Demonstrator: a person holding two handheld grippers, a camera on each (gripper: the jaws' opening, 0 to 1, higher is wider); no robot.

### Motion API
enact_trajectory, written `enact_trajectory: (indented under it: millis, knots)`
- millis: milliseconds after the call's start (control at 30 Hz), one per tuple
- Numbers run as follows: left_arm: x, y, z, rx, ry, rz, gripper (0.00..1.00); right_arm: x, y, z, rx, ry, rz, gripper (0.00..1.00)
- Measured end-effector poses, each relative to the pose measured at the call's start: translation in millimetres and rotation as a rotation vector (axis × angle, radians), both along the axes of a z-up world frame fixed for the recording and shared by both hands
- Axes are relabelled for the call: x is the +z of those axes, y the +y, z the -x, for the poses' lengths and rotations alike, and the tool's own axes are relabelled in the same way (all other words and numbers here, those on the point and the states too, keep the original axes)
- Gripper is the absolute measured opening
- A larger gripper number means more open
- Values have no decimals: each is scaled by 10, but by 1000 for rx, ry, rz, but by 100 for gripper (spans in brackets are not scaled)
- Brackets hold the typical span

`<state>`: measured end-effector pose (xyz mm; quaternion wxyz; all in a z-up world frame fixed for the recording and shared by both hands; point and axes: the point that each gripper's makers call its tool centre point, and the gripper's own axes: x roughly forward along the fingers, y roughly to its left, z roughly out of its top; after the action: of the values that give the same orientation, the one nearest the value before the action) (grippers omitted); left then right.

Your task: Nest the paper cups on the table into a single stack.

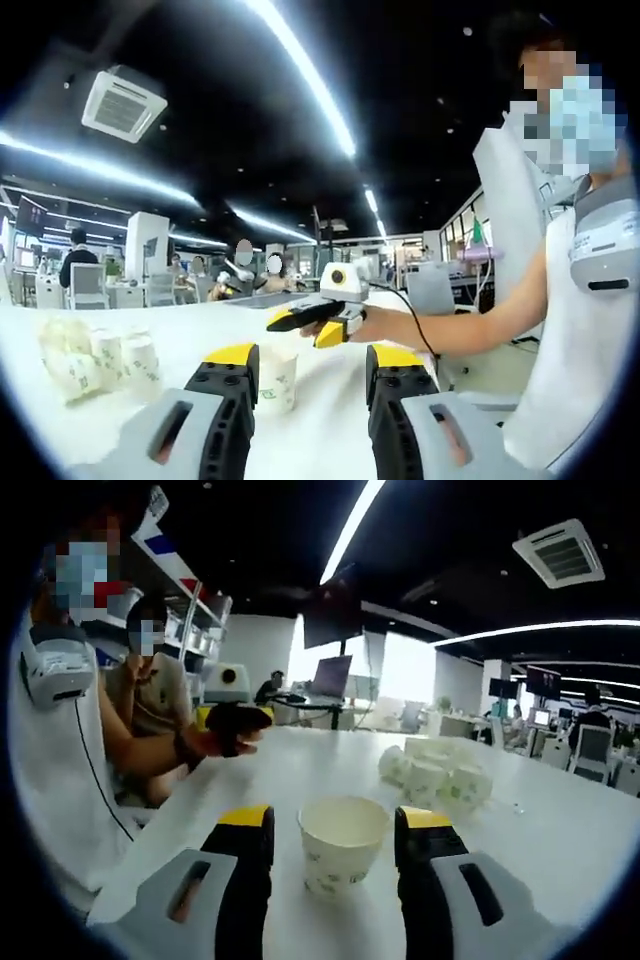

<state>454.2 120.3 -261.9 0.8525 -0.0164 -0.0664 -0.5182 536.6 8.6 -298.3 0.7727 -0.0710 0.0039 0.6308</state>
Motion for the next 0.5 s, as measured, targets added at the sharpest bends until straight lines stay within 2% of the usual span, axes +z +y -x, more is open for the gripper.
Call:
enact_trajectory:
  millis: [133,333,500]
  knots:
    - [-25,27,1,5,1,5,46,-178,19,-65,-29,48,39,62]
    - [-50,55,15,8,8,18,45,-361,182,-116,-16,64,91,61]
    - [9,85,92,9,-1,35,45,-489,373,-155,1,66,127,57]
